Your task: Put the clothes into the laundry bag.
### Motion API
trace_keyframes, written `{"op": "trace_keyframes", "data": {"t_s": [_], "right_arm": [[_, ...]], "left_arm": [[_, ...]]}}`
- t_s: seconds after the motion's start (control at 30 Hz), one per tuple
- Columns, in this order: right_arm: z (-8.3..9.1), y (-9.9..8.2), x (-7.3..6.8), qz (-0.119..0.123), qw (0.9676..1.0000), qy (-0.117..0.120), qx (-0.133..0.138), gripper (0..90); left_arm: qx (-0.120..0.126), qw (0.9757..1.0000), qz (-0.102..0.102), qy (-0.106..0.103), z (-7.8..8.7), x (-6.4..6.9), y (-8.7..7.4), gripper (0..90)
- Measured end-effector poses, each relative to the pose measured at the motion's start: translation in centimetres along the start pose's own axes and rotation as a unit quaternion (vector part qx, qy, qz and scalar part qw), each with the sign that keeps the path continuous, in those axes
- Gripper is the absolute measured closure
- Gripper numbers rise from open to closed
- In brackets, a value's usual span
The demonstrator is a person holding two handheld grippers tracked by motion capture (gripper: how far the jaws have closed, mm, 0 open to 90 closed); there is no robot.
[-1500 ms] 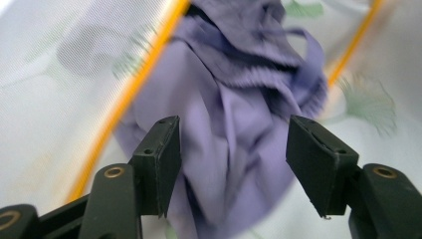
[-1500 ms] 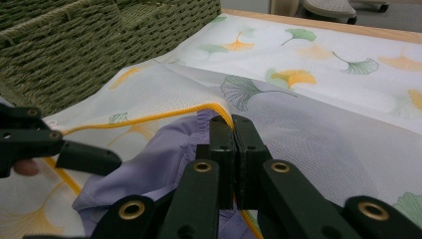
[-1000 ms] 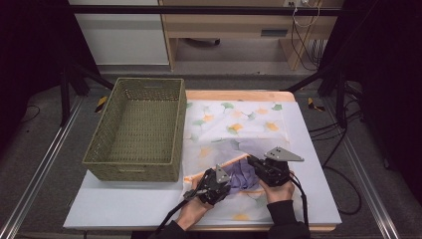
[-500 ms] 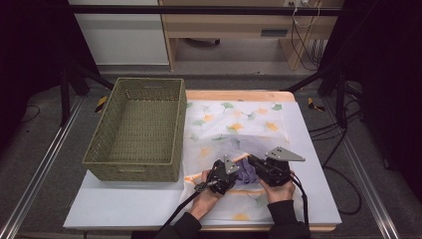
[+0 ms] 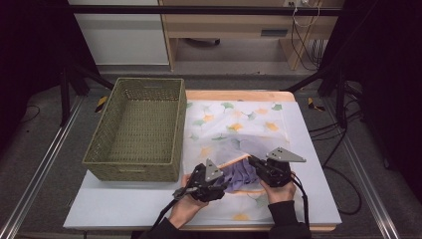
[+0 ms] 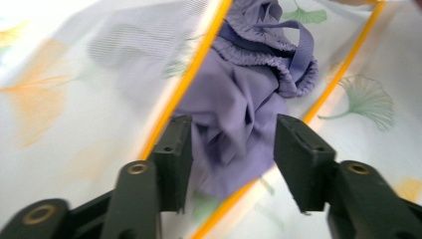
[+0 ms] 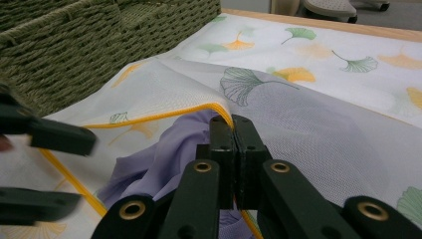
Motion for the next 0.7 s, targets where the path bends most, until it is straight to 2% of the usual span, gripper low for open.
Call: {"op": "trace_keyframes", "data": {"t_s": [0.17, 0.27, 0.37, 0.47, 0.7], "right_arm": [[0.2, 0.0, -0.2, -0.001, 1.0000, 0.001, -0.001, 88.5], [0.2, -0.1, -0.2, 0.000, 1.0000, 0.001, -0.003, 88.5], [0.3, -0.1, -0.2, 0.000, 1.0000, 0.001, -0.006, 88.5], [0.3, -0.1, -0.2, 0.001, 1.0000, 0.001, -0.007, 88.4], [0.2, -0.3, -0.4, 0.005, 0.9999, 0.002, -0.011, 88.2]], "left_arm": [[0.008, 0.9997, 0.007, 0.021, 2.7, -1.5, -1.2, 41.3], [0.007, 0.9992, 0.021, 0.034, 4.0, -2.6, -2.5, 39.0], [-0.009, 0.9983, 0.032, 0.048, 4.8, -3.6, -4.4, 37.9], [-0.012, 0.9972, 0.057, 0.047, 5.2, -4.4, -5.8, 37.4], [-0.033, 0.9955, 0.084, 0.028, 4.3, -4.7, -7.8, 38.5]]}}
Point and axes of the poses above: each handheld gripper's, and its own axes: z roughly backward along the jaws, y roughly out of its top, x roughly to its right, the point moved 5 cm from there along -z, roughly forward along the jaws, and after that the axes turned 2 degrees about -z, right-handed, at the moved point
